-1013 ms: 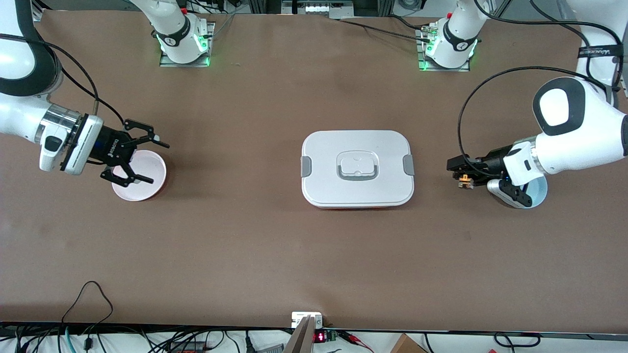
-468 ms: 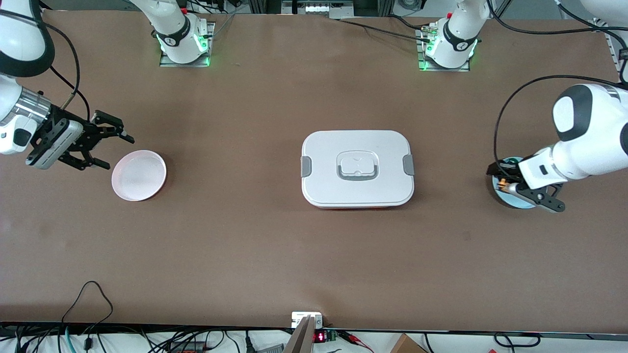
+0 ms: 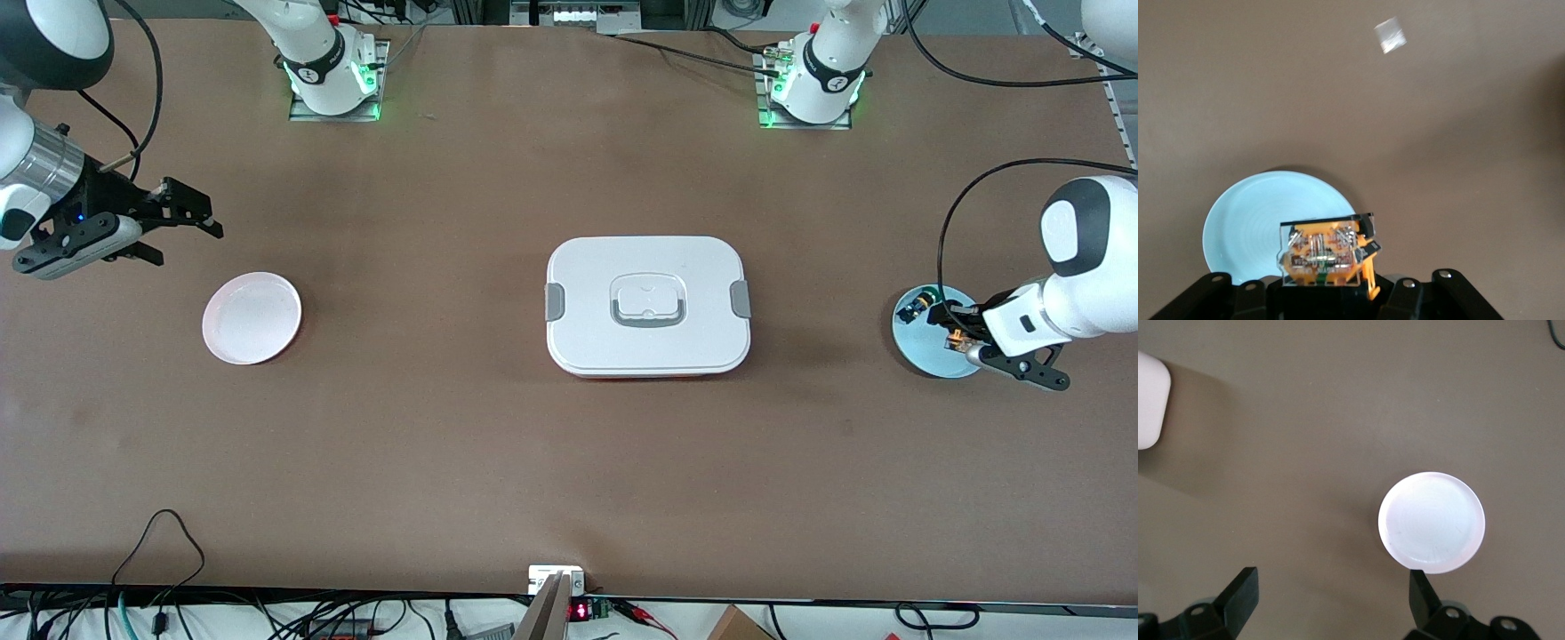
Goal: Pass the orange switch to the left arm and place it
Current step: 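Lower the switch onto the light-blue plate with the left gripper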
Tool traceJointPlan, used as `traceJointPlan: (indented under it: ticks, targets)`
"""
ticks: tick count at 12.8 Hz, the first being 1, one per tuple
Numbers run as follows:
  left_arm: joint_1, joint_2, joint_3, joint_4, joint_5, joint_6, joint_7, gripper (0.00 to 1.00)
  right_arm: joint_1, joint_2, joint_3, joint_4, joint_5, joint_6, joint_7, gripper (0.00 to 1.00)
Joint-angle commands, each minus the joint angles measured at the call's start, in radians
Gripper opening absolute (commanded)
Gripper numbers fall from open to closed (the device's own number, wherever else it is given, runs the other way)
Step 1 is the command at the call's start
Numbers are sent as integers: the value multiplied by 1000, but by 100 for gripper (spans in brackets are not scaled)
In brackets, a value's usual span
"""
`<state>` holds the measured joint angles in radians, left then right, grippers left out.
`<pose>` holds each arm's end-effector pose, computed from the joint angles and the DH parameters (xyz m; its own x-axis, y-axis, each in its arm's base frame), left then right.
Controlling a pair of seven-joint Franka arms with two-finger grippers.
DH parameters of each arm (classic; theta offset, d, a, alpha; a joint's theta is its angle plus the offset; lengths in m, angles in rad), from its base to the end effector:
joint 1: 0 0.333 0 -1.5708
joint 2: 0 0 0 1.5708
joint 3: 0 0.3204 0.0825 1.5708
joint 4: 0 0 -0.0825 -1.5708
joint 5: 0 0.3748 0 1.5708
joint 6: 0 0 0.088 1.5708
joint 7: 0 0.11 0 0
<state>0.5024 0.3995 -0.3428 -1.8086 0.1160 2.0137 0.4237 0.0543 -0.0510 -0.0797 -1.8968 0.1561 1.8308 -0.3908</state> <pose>0.6049 0.1195 0.3269 0.9415 -0.3079 -0.1372 -0.2958 -0.9498 0.1016 0.5360 -0.0013 0.5244 0.9481 0.3153 0.0416 0.3179 -0.9363 -0.1490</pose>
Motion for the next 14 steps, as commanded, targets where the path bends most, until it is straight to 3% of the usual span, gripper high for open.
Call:
traceJointPlan:
  ticks: [1,4,10,11,12,13,14]
  targets:
    - [67,74,-13,22,33,19,15,4,13,-9,0,28,-46,-62,96,100]
    - [102,143,-15,17,150,89,12,4,42,-27,3,28,-128,-90,187,100]
    - [130,235,-13,17,159,163,4,9,42,-10,3,77,-133,-104,188,100]
    - [128,236,-13,20,159,163,3,21,42,-10,5,79,-139,-102,188,100]
    - [128,236,-13,20,159,163,3,53,42,-10,5,88,-145,-102,188,100]
    - [130,234,-13,20,159,163,7,100,50,-6,5,97,-159,-105,187,100]
    - [128,228,-13,21,159,161,12,100,55,2,5,102,-159,-107,188,100]
